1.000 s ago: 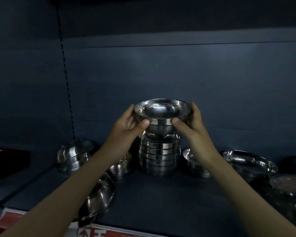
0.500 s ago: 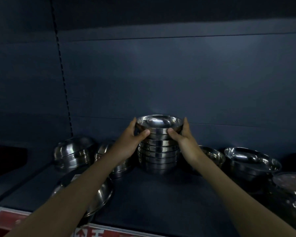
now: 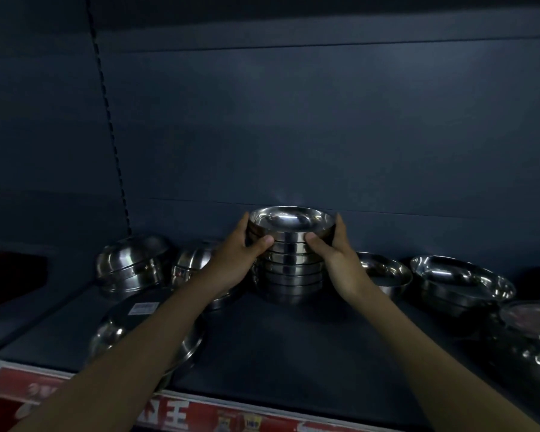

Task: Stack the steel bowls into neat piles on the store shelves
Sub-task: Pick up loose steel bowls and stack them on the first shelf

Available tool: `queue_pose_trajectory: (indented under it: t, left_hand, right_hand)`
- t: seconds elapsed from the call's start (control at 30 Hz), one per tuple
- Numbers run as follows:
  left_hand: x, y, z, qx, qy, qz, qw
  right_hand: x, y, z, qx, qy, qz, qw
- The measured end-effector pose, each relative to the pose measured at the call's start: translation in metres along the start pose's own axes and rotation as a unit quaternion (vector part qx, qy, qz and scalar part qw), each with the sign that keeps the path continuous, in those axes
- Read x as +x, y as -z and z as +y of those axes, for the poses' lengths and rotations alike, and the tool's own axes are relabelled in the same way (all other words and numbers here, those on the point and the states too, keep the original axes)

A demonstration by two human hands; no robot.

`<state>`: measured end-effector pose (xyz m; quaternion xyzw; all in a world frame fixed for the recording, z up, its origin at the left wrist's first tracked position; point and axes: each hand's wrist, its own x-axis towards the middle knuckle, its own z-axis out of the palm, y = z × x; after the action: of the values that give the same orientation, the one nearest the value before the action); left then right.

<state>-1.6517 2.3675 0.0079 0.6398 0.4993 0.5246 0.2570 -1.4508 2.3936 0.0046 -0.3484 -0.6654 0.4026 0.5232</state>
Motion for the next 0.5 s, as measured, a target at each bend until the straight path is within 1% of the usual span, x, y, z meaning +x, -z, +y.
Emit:
queue_pose_trajectory:
  t: [0.17,0.23,0.3,0.4,0.43,0.5]
  left_hand:
    - [-0.011,0.004,0.023,0.084,0.016,-0.025,0.996]
    - [-0.021,0.003,0.028,0.148,0.011,-0.037,0.988]
    - [-0.035,0.003,0.031,0.221,-0.008,-0.036,0.975]
    - [-0.064,0.011,0.031,0.310,-0.008,-0.018,0.950]
    - [-0.073,0.017,0.028,0.319,-0.008,-0.002,0.948]
    - [-0.097,0.030,0.023,0.313,-0.029,0.055,0.948]
  right_hand:
    - [-0.010,0.000,-0.015,-0.078,-0.029,0.000,0.997]
    - [-0.016,-0.002,-0.020,-0.136,-0.020,0.006,0.990]
    - [-0.027,-0.007,-0.024,-0.187,-0.003,0.038,0.982]
    - [-0.044,-0.023,-0.028,-0.255,0.065,0.093,0.960]
    - [-0.051,-0.031,-0.029,-0.262,0.078,0.096,0.957]
    - [-0.065,-0.046,-0.031,-0.265,0.102,0.091,0.955]
